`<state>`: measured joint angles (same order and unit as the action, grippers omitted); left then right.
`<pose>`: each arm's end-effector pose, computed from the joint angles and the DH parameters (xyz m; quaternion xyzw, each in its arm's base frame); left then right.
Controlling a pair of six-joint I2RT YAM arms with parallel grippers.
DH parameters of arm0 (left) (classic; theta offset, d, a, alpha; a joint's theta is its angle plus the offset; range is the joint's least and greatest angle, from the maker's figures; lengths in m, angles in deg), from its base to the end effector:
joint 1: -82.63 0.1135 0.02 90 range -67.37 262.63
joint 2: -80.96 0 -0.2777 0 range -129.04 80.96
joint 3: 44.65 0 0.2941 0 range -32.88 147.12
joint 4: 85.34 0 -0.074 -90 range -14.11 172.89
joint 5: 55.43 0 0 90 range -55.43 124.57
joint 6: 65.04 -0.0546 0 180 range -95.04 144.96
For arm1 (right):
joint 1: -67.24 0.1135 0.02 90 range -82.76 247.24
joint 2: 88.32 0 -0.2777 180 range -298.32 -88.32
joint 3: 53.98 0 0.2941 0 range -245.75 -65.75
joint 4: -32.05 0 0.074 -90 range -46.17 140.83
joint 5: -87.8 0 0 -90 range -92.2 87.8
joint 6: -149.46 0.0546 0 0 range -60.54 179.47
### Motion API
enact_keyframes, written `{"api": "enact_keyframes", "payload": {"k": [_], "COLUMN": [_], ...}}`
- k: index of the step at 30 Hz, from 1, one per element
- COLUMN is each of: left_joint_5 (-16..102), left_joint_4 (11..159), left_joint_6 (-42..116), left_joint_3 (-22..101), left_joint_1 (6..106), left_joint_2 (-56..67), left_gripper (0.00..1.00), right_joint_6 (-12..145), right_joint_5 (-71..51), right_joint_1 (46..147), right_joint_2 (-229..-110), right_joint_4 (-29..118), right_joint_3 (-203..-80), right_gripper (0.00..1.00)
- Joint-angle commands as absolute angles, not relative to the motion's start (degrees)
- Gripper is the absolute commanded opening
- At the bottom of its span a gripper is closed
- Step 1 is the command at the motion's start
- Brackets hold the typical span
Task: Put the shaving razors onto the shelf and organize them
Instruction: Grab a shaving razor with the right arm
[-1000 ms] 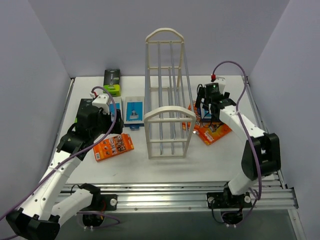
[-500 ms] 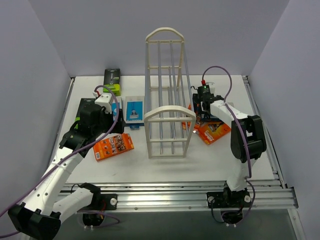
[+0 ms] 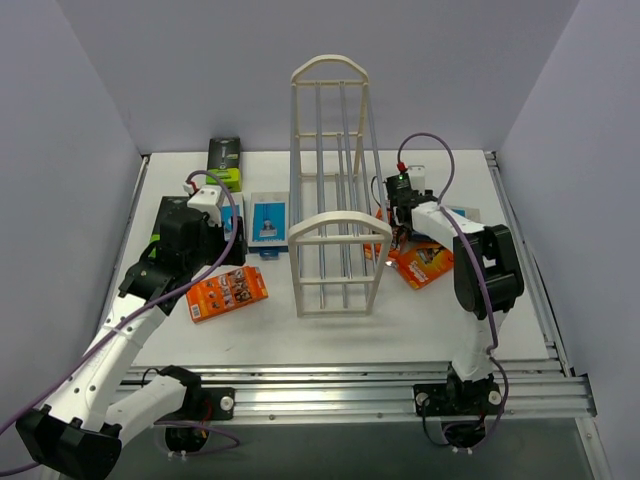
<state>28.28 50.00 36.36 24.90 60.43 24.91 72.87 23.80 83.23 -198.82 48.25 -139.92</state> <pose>0.2436 -0.0929 0.3461 0.0550 0.8684 -0.0960 0.4833 0.4661 0.1087 0.1710 0.0737 0.8877 -0.0948 0.4445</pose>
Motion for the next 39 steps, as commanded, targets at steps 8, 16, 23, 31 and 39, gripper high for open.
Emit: {"api": "enact_keyframes", "payload": {"k": [8,16,23,31,39], "left_joint_5": [21.2,17.2,18.7,20.5,23.5], "left_joint_4": [51.9,53.7,55.0,54.3,54.9], "left_joint_6": [33.9,33.1,33.1,33.4,33.6], "left_joint_3": [25.7,23.9,23.6,24.3,24.5], "left_joint_1": [60.2,60.2,60.0,60.0,60.0], "left_joint_2": [27.0,28.8,28.2,28.7,30.9], "left_gripper": [0.94,0.94,0.94,0.94,0.94], "right_joint_6": [73.5,73.8,74.2,74.4,73.8], "right_joint_5": [24.5,23.8,21.5,22.8,22.0], "right_joint_1": [80.2,78.1,77.1,76.3,76.4], "right_joint_2": [-200.9,-201.3,-196.3,-188.0,-182.2], "right_joint_4": [52.7,54.8,57.5,60.5,62.9], "right_joint_3": [-141.2,-143.4,-144.1,-145.3,-148.4], "right_gripper": [0.13,0.0,0.0,0.0,0.0]}}
